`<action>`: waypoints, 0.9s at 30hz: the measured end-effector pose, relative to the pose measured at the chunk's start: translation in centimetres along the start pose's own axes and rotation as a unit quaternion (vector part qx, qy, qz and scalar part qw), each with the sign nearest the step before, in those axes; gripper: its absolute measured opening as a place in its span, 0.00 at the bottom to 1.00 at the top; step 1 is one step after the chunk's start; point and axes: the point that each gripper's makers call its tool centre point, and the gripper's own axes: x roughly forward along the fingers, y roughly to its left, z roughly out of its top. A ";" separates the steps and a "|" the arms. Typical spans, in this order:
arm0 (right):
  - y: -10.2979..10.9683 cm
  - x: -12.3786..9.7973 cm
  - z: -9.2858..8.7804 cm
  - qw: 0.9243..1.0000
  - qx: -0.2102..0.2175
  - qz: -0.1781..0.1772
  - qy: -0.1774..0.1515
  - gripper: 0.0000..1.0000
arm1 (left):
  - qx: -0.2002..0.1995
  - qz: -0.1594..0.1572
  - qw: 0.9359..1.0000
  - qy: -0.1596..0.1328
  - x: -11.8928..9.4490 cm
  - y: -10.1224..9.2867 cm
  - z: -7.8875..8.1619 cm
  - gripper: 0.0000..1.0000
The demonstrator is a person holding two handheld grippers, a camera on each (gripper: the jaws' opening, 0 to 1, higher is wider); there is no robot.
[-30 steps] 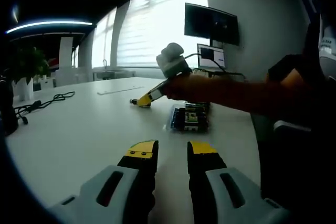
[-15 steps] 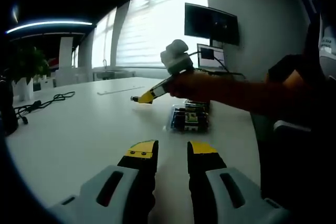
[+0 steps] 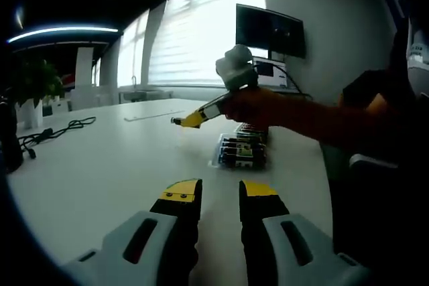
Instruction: Grip medicine bottles put into box
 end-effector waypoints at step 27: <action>3.7 -6.0 1.3 0.998 -0.016 0.019 -0.053 0.06 | 0.001 0.001 1.000 0.002 0.1 0.0 -0.1 0.16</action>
